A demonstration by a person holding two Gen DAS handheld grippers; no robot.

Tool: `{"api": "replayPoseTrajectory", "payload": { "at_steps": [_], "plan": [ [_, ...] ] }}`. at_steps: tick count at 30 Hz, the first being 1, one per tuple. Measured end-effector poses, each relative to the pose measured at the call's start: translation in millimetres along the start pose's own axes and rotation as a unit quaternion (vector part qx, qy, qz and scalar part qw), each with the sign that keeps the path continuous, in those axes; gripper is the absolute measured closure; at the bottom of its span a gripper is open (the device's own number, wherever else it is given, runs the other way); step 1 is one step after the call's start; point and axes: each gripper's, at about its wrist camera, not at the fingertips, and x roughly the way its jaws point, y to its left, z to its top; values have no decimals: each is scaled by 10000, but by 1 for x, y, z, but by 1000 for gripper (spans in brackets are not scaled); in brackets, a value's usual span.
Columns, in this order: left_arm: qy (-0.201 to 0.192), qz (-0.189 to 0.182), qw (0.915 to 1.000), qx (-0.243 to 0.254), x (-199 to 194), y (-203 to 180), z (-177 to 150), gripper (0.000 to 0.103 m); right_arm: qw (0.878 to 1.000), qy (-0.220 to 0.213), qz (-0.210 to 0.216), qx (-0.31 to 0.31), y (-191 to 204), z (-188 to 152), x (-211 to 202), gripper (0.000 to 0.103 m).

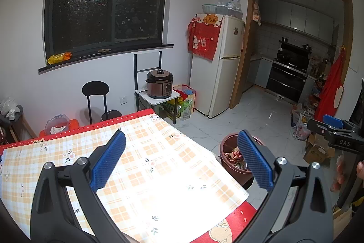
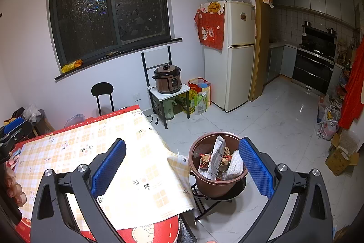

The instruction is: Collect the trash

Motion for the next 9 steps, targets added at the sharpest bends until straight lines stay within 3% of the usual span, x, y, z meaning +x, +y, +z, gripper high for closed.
{"api": "replayPoseTrajectory", "payload": {
  "at_steps": [9],
  "plan": [
    [-9,-2,10000,-37,-1,1,0,6,10000,-5,-5,-1,-1,0,0,5]
  ]
}}
